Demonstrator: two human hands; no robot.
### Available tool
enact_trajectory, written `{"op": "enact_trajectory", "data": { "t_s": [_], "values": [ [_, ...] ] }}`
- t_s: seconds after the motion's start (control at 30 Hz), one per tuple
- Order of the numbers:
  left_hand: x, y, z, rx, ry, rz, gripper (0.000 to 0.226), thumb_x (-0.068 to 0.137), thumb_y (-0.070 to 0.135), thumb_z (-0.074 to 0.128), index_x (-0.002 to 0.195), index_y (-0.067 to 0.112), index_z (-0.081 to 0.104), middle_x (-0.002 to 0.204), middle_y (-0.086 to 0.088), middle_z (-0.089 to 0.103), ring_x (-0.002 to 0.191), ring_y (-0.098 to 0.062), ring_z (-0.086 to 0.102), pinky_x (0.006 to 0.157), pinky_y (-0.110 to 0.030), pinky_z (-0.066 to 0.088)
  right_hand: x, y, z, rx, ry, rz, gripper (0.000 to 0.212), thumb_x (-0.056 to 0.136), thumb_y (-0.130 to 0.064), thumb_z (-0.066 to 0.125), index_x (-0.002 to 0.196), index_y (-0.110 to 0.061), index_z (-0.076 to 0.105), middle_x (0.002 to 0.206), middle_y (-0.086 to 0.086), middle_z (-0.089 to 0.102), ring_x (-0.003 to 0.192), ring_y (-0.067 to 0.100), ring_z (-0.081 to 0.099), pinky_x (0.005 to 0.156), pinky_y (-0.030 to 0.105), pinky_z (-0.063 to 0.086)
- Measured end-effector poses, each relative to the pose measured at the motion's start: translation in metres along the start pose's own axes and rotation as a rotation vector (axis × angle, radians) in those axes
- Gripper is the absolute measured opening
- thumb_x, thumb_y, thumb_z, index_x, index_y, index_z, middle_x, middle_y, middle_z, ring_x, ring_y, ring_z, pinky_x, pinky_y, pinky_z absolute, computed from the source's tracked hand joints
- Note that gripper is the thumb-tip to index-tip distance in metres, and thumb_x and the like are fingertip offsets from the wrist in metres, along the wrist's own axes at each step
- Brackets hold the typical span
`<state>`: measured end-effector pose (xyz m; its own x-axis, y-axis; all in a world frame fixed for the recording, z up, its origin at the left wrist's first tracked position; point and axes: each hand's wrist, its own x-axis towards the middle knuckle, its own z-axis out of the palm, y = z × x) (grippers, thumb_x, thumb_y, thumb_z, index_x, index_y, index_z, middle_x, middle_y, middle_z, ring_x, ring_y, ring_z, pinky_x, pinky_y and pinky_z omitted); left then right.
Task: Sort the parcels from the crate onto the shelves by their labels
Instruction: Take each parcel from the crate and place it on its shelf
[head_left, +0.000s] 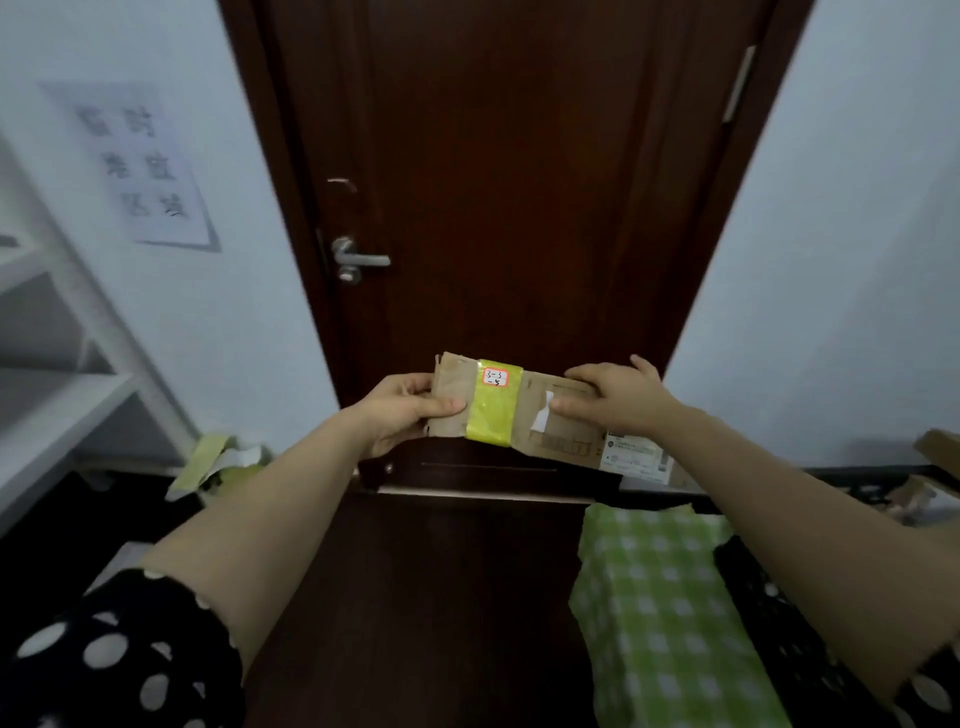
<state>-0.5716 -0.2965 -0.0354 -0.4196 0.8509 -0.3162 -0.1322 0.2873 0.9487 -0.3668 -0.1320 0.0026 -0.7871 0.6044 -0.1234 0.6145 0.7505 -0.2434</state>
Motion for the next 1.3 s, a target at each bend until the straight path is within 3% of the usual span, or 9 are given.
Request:
{"op": "enact_trajectory", "data": {
  "t_s": [0.1,0.17,0.27,0.37,0.5,0.7,0.87,1.1,1.3],
  "values": [
    [-0.037,-0.026,-0.028,-0.067,0.111,-0.039,0.03,0.081,0.006,0.069,0.11,0.012,0.063,0.107,-0.006,0.069,0.098,-0.018,0.066,0.088,-0.031,0.054,0.017,-0.032,0.016,0.241,-0.189,-0.115,0.06,0.086,-0.047,0.062,0.136,-0.017,0.048,0.131,-0.001,0.054,0.117,0.015,0.052,0.097,0.032,0.042],
    [-0.066,-0.045,-0.049,-0.124,0.214,-0.04,0.028,0.084,0.004,0.066,0.111,0.011,0.062,0.105,-0.005,0.069,0.095,-0.017,0.066,0.087,-0.027,0.054,0.026,-0.059,0.034,0.395,-0.292,-0.197,0.041,0.082,-0.041,0.069,0.117,-0.022,0.061,0.11,-0.007,0.062,0.099,0.008,0.059,0.077,0.023,0.049],
    [-0.115,-0.07,-0.079,-0.076,0.4,-0.052,0.035,0.088,0.004,0.063,0.122,0.008,0.059,0.109,-0.007,0.067,0.095,-0.016,0.065,0.083,-0.022,0.054,0.035,-0.112,0.066,0.45,-0.362,-0.305,0.028,0.077,-0.037,0.074,0.099,-0.026,0.06,0.094,-0.01,0.063,0.09,0.007,0.062,0.071,0.023,0.051],
    [-0.171,-0.088,-0.104,0.027,0.635,-0.119,0.049,0.086,0.011,0.067,0.133,0.013,0.053,0.117,-0.005,0.063,0.1,-0.014,0.062,0.084,-0.022,0.051,0.035,-0.171,0.093,0.438,-0.412,-0.398,0.033,0.075,-0.035,0.077,0.1,-0.022,0.06,0.094,-0.008,0.062,0.09,0.009,0.061,0.079,0.029,0.052],
    [-0.249,-0.103,-0.135,0.024,0.909,-0.21,0.067,0.083,0.013,0.071,0.142,0.012,0.041,0.133,-0.008,0.053,0.115,-0.018,0.055,0.097,-0.03,0.043,0.025,-0.252,0.114,0.432,-0.47,-0.489,0.035,0.074,-0.034,0.078,0.1,-0.014,0.064,0.093,-0.002,0.065,0.085,0.011,0.062,0.074,0.027,0.051],
    [-0.367,-0.132,-0.188,-0.128,1.148,-0.23,0.068,0.083,0.014,0.071,0.143,0.012,0.039,0.123,-0.004,0.059,0.11,-0.016,0.054,0.09,-0.026,0.039,-0.02,-0.384,0.132,0.516,-0.608,-0.64,0.018,0.079,-0.026,0.074,0.09,-0.014,0.066,0.087,0.006,0.069,0.08,0.02,0.068,0.082,0.041,0.056],
    [-0.449,-0.16,-0.222,-0.198,1.275,-0.23,0.054,0.084,0.015,0.068,0.135,0.016,0.048,0.113,-0.003,0.063,0.1,-0.016,0.056,0.07,-0.026,0.041,-0.062,-0.483,0.155,0.447,-0.701,-0.755,0.018,0.081,-0.031,0.072,0.091,-0.016,0.067,0.086,0.007,0.073,0.079,0.021,0.071,0.08,0.042,0.057],
    [-0.556,-0.2,-0.277,-0.335,1.484,-0.197,0.019,0.087,0.006,0.061,0.087,0.025,0.06,0.084,0.002,0.058,0.071,-0.008,0.049,0.059,-0.02,0.036,-0.124,-0.62,0.199,0.343,-0.816,-0.876,0.028,0.083,-0.032,0.07,0.101,-0.01,0.069,0.085,0.007,0.072,0.074,0.019,0.069,0.062,0.028,0.054],
    [-0.623,-0.236,-0.314,-0.465,1.612,-0.225,0.029,0.083,0.009,0.065,0.112,0.014,0.065,0.093,-0.003,0.063,0.081,-0.013,0.054,0.067,-0.022,0.044,-0.16,-0.702,0.231,0.243,-0.889,-0.96,0.029,0.083,-0.036,0.07,0.099,-0.012,0.07,0.087,0.007,0.073,0.072,0.016,0.07,0.056,0.024,0.054]
  ]
}}
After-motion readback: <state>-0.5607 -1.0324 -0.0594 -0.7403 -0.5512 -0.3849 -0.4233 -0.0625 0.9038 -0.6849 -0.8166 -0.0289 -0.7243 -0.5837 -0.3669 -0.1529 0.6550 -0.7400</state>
